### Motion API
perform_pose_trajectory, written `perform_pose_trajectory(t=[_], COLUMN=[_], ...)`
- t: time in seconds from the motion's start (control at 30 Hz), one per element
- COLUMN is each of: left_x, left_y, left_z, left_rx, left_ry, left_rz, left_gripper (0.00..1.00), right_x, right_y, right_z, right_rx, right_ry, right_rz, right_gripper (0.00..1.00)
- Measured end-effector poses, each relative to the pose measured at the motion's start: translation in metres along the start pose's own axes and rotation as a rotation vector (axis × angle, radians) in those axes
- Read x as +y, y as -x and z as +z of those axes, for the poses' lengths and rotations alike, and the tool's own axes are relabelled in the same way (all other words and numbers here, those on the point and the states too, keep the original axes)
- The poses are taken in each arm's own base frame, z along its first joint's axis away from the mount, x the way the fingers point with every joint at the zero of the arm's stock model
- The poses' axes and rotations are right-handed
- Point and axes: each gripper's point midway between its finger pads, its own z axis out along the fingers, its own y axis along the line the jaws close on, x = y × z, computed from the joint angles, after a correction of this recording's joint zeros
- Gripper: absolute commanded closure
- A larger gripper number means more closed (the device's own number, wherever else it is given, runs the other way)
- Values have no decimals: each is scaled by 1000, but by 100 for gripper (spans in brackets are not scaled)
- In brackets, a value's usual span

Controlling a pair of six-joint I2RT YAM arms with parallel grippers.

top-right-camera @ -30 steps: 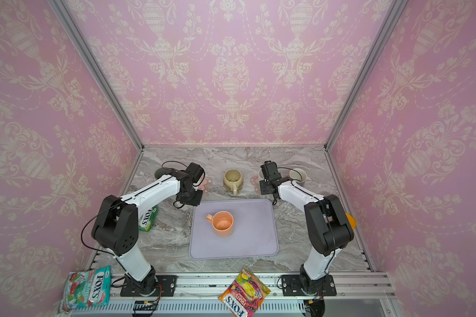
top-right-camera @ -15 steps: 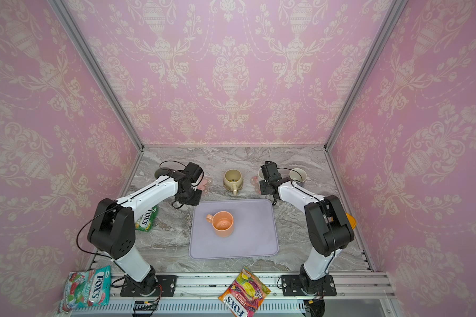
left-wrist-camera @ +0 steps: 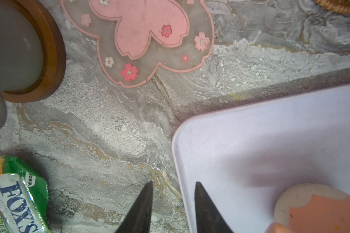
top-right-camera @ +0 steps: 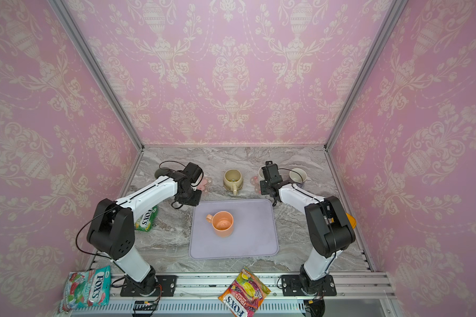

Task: Place cups on coasters
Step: Place the cup on the coaster.

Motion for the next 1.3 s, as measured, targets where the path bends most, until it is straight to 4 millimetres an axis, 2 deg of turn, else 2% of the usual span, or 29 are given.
perform_pose_trajectory(t=[0.4, 0.57, 0.67, 0.73, 0.83, 0.97, 1.17, 1.3], left_x=[0, 0, 0, 0, 0, 0, 0, -2], left_y=[0, -1, -1, -1, -1, -1, -1, -2], left_z=[0, 3, 4, 4, 4, 4, 4, 4], left_rx=[1, 8, 12, 12, 12, 12, 13, 15], left_ry=[0, 2, 3, 4, 4, 4, 3, -9], left_rz=[0, 1, 1, 1, 1, 1, 1, 1], left_gripper=[63, 63, 63, 63, 62, 62, 61, 61], right_x=[0, -1, -1, -1, -1, -1, -2, -3], right_y=[-1, -2, -2, -2, 1, 3, 2, 8], right_z=[2, 4, 4, 4, 4, 3, 0, -10], right_rx=[4, 9, 9, 9, 3, 2, 7, -9], right_ry=[-1, -4, -2, -4, -4, -4, -4, 2], right_rz=[0, 5, 11, 24, 39, 59, 65, 80], right_gripper=[100, 94, 82, 64, 54, 47, 45, 43])
